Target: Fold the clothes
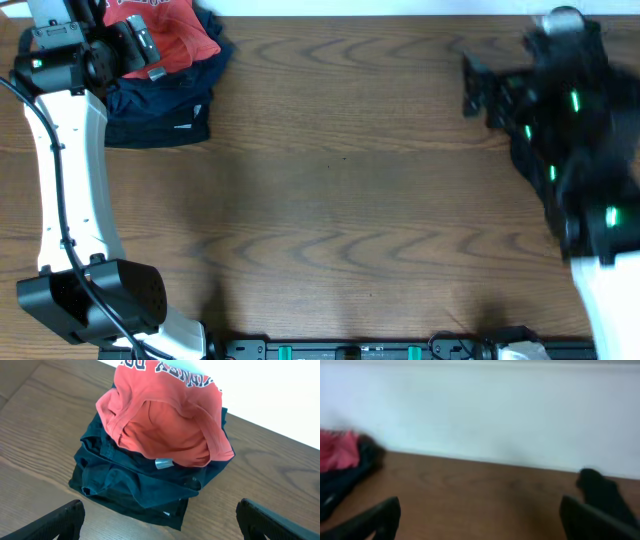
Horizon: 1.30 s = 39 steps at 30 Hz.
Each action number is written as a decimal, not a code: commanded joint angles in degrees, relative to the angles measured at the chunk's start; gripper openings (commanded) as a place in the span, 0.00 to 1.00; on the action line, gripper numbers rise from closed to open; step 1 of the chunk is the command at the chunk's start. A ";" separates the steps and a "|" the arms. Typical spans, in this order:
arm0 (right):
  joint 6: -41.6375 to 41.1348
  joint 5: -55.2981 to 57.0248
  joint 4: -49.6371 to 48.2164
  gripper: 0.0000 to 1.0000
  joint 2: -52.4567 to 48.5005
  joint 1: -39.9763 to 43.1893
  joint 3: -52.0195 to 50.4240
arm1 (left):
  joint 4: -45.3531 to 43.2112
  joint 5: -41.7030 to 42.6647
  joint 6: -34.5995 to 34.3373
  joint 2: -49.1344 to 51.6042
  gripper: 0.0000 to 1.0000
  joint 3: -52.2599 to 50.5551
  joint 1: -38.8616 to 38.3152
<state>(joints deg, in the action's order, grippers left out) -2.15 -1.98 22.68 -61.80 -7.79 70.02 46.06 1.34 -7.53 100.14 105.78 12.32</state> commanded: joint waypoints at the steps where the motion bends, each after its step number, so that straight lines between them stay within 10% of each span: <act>1: 1.20 1.14 -3.69 0.99 7.78 0.76 -11.80 | 0.00 0.17 -0.50 0.31 0.98 0.09 0.20; 16: 2.01 0.24 -27.78 0.99 43.01 1.88 -59.76 | 0.00 0.17 -0.50 0.31 0.98 0.09 0.20; 39: 2.03 0.68 -18.43 0.99 61.51 2.12 -69.70 | 0.00 0.17 -0.50 0.31 0.98 0.09 0.20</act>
<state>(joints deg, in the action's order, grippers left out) -0.80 -1.50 3.90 -0.82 -6.20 0.43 46.09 1.34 -7.55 100.14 105.78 12.32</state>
